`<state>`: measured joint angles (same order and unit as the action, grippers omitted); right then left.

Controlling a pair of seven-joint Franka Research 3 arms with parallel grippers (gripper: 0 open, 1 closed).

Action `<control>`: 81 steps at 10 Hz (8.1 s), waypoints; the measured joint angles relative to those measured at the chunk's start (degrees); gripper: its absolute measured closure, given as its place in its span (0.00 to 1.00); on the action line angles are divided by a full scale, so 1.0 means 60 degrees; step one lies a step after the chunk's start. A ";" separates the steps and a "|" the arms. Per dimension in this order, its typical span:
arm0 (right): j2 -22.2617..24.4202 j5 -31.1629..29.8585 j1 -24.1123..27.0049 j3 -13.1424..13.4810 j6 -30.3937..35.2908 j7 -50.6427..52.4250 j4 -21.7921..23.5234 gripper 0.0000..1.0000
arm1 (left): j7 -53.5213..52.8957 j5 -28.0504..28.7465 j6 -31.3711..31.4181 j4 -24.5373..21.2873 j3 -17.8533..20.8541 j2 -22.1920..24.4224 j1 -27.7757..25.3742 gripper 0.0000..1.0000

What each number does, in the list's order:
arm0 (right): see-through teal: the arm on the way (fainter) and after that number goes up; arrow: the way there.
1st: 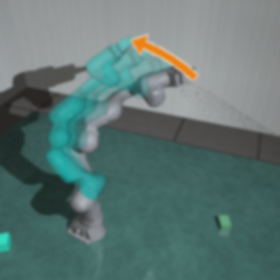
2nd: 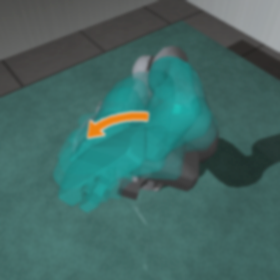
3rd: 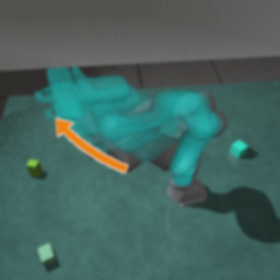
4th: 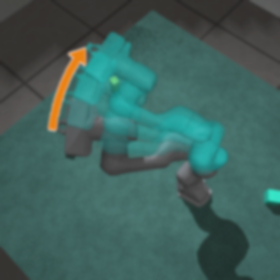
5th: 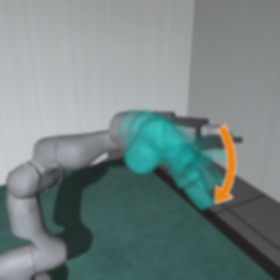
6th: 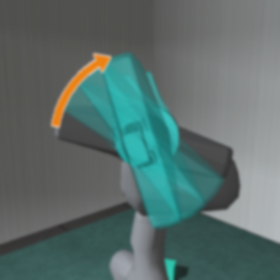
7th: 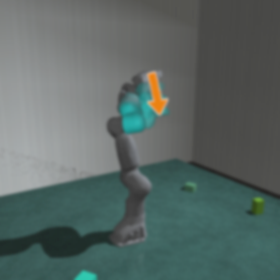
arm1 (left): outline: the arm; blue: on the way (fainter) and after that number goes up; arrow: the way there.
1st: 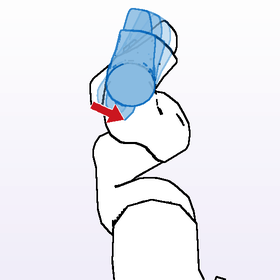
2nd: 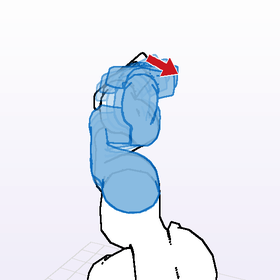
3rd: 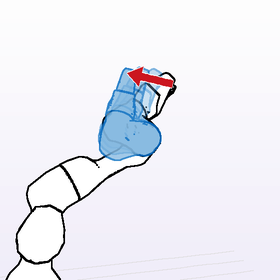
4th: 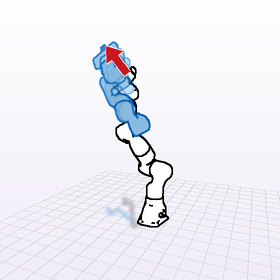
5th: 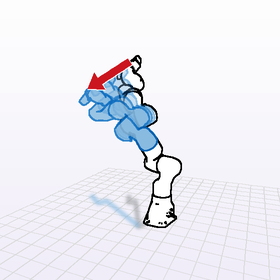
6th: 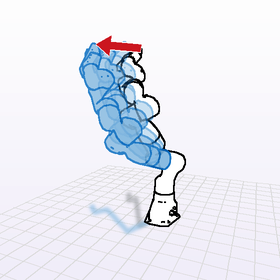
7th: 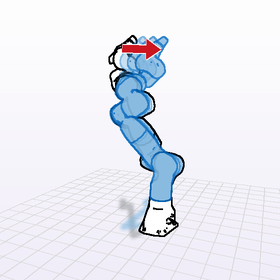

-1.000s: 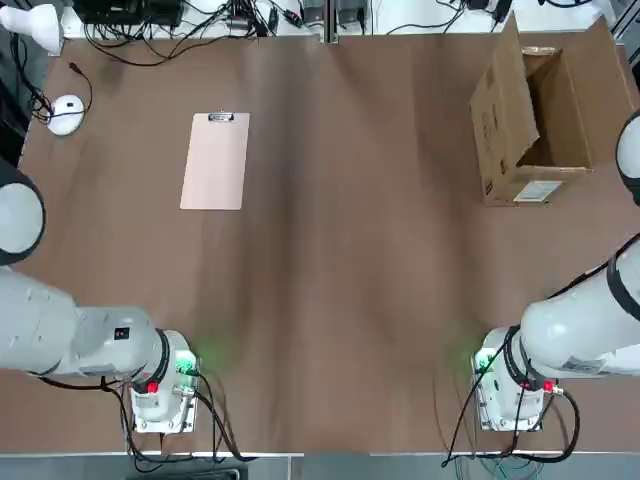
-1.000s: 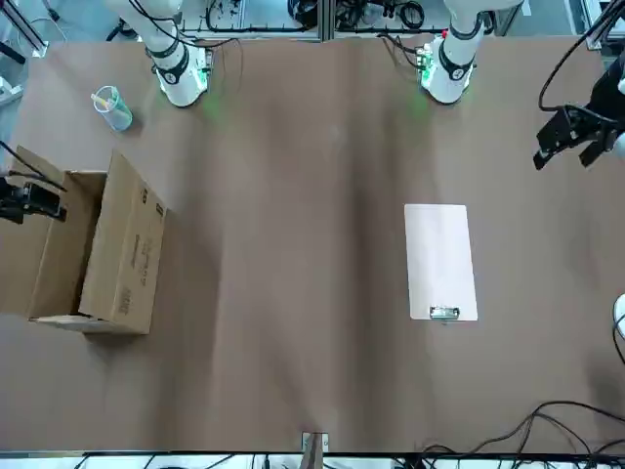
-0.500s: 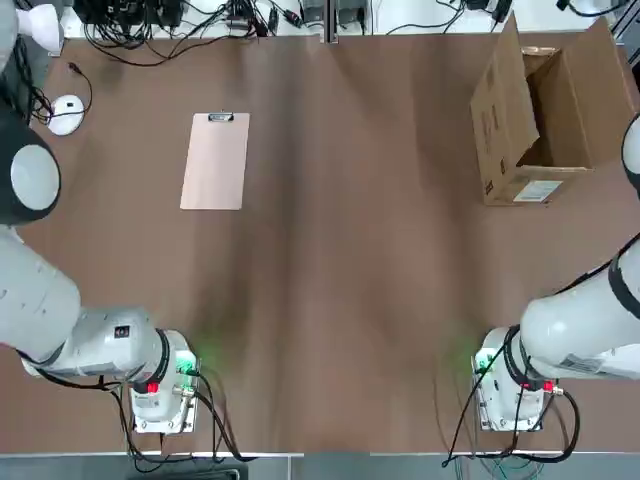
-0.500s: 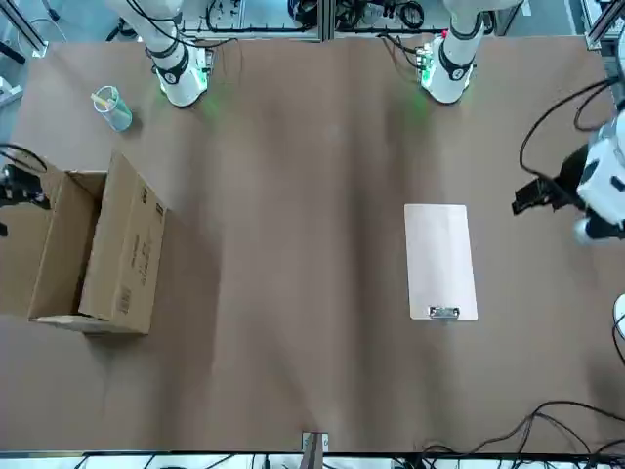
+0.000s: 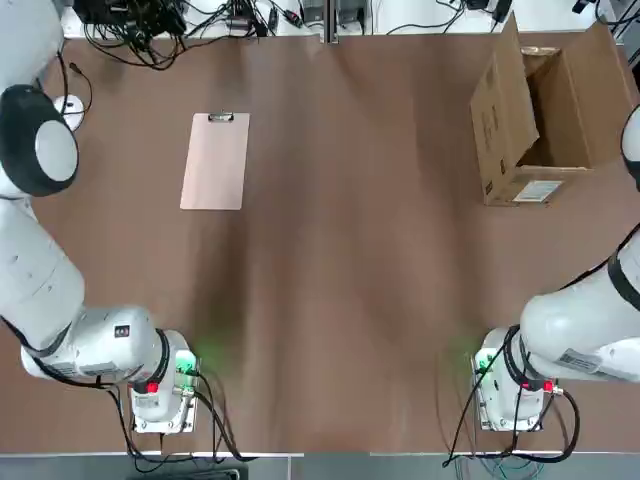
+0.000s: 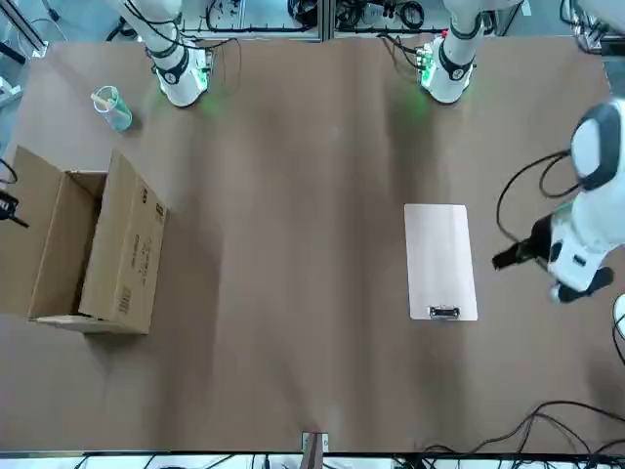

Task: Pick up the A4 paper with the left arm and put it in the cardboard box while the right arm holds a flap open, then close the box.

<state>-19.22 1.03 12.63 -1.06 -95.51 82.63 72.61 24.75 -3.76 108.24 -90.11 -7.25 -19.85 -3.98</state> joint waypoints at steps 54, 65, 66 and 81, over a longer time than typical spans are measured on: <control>-0.3704 0.1394 0.1547 -0.0052 -0.4377 0.4898 0.0014 0.75 | 1.0474 0.0515 0.4553 0.0337 0.0185 -0.4373 0.0785 0.69; -0.3730 0.1274 0.1411 -0.0123 -0.4416 0.4919 0.0001 0.94 | 1.0473 0.0780 0.4524 0.0553 0.0185 -0.4350 0.0823 0.69; -0.3713 0.1312 0.1379 -0.0145 -0.4256 0.4919 -0.0010 0.94 | 1.0473 0.0782 0.4472 0.0598 0.0185 -0.4254 0.0822 0.69; -0.2525 0.1369 -0.2250 -0.0244 -0.2530 -0.0083 0.0478 0.94 | 0.9266 0.1061 0.1723 0.0722 -0.0122 -0.1397 0.1388 0.69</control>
<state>-34.37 9.25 -0.87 -2.52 -110.68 82.14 75.47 80.34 2.60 118.58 -85.78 -7.98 -28.23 4.34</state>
